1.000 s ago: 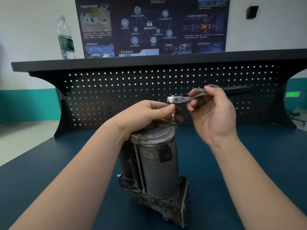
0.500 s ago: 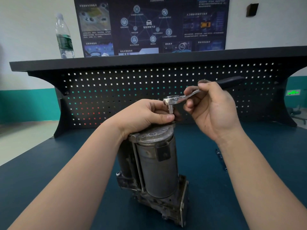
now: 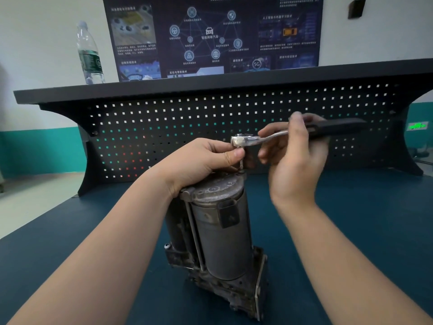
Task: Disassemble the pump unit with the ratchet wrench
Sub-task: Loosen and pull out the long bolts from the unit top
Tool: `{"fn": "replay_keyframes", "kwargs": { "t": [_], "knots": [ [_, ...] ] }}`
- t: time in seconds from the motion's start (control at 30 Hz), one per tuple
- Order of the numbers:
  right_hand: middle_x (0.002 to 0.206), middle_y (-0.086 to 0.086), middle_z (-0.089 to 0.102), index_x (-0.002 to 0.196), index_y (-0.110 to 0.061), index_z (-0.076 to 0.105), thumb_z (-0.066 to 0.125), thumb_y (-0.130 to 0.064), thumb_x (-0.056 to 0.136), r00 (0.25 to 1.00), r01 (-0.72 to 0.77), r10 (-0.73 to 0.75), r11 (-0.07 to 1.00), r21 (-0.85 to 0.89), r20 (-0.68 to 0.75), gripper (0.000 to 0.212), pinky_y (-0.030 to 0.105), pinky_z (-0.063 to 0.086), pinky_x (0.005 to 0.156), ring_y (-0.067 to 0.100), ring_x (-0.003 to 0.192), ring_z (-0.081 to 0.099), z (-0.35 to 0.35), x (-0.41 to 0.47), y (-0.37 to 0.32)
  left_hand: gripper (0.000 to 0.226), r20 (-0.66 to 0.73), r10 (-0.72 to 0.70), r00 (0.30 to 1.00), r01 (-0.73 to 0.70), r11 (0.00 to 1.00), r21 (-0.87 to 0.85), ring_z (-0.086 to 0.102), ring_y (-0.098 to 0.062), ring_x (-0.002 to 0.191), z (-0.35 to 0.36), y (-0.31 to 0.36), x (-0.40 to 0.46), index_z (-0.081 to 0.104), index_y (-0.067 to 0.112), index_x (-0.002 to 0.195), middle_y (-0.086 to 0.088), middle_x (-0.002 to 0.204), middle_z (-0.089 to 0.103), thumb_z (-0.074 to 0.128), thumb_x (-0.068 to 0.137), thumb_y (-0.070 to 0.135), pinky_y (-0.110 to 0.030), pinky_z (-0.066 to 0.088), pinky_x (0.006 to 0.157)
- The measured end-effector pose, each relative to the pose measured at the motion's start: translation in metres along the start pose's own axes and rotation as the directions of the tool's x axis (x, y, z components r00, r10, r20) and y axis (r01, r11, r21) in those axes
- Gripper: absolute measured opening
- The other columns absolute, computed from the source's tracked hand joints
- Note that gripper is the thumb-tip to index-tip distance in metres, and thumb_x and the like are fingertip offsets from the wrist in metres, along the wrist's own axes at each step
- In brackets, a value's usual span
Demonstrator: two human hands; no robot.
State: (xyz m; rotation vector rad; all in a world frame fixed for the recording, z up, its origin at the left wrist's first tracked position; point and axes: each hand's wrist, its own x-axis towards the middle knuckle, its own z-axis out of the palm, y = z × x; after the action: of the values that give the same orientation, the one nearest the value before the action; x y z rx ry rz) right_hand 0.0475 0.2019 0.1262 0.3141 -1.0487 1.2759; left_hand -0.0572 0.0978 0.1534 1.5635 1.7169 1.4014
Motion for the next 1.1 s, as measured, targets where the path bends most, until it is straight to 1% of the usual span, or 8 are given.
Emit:
{"fn": "replay_keyframes", "kwargs": {
  "t": [0.07,0.17,0.33,0.53,0.63,0.8,0.93,1.1],
  "knots": [
    [0.073,0.014,0.063,0.094,-0.018,0.04,0.048,-0.027,0.101,0.872,0.45,-0.407,0.885,-0.118,0.273,0.014,0.025,0.048,0.055,0.017,0.056,0.061,0.003,-0.014,0.005,0.011,0.024,0.016,1.0,-0.016,1.0,0.004,0.067,-0.004,0.073,-0.002,-0.001,0.0,0.078,0.03,0.077,0.007,0.078,0.074,0.074,0.07,0.036,-0.016,0.052,0.069],
    [0.082,0.013,0.063,0.093,-0.013,0.049,0.061,-0.033,0.094,0.743,0.605,-0.471,0.776,-0.177,0.476,0.023,0.032,0.054,0.067,0.025,0.07,0.066,0.0,-0.02,0.01,0.006,0.043,0.04,0.998,-0.041,0.999,0.025,0.063,0.0,0.059,-0.002,0.0,-0.003,0.076,0.03,0.066,0.01,0.065,0.07,0.079,0.068,0.024,-0.014,0.048,0.058],
    [0.071,0.0,0.069,0.08,-0.018,0.057,0.05,-0.033,0.098,0.996,0.081,-0.078,0.993,-0.087,0.047,0.024,0.025,0.045,0.047,0.013,0.049,0.059,0.0,-0.004,0.001,0.023,0.036,0.022,0.999,-0.021,1.0,-0.017,0.063,0.0,0.074,-0.001,0.001,-0.003,0.077,0.033,0.089,0.012,0.086,0.073,0.066,0.071,0.041,-0.013,0.049,0.07],
    [0.064,0.005,0.065,0.076,-0.011,0.052,0.04,-0.027,0.103,0.857,-0.498,0.515,0.819,0.285,0.019,0.034,0.02,0.038,0.042,0.011,0.043,0.05,-0.007,0.013,0.0,0.03,-0.022,-0.034,0.999,0.033,0.999,-0.032,0.066,-0.007,0.08,0.002,0.0,0.002,0.077,0.019,0.092,0.001,0.092,0.075,0.065,0.071,0.038,-0.017,0.052,0.075],
    [0.069,0.005,0.066,0.083,-0.012,0.052,0.044,-0.024,0.102,0.997,-0.067,0.064,0.995,-0.078,-0.035,0.024,0.026,0.045,0.05,0.014,0.049,0.055,-0.002,-0.001,0.001,0.025,0.001,-0.038,0.999,0.038,0.999,-0.038,0.068,-0.004,0.078,0.003,0.003,0.001,0.076,0.019,0.088,0.003,0.088,0.076,0.064,0.074,0.036,-0.014,0.052,0.07],
    [0.076,0.014,0.059,0.09,-0.009,0.051,0.05,-0.026,0.099,0.743,0.636,-0.417,0.682,-0.36,0.523,0.019,0.039,0.05,0.059,0.027,0.064,0.061,-0.001,-0.008,-0.003,0.013,-0.001,0.035,0.999,-0.035,0.999,0.006,0.064,0.0,0.065,0.001,0.0,0.0,0.078,0.031,0.071,0.011,0.07,0.072,0.067,0.078,0.028,-0.014,0.051,0.063],
    [0.071,0.007,0.064,0.087,-0.017,0.048,0.045,-0.017,0.097,0.98,0.099,-0.07,0.983,-0.151,0.188,0.01,0.027,0.044,0.049,0.016,0.049,0.056,0.002,0.0,-0.01,0.024,0.021,0.009,1.0,-0.008,0.999,-0.045,0.065,-0.004,0.073,-0.001,-0.001,-0.001,0.078,0.026,0.09,0.007,0.086,0.074,0.067,0.071,0.035,-0.016,0.051,0.072],
    [0.063,0.007,0.065,0.082,-0.012,0.048,0.043,-0.014,0.101,0.873,-0.471,0.487,0.835,0.286,0.014,0.02,0.021,0.037,0.043,0.013,0.045,0.051,-0.003,0.015,-0.009,0.014,-0.031,0.003,1.0,-0.004,1.0,-0.031,0.065,0.003,0.066,0.003,0.002,-0.002,0.079,0.026,0.078,0.009,0.077,0.074,0.067,0.073,0.033,-0.01,0.048,0.061]
  ]
}}
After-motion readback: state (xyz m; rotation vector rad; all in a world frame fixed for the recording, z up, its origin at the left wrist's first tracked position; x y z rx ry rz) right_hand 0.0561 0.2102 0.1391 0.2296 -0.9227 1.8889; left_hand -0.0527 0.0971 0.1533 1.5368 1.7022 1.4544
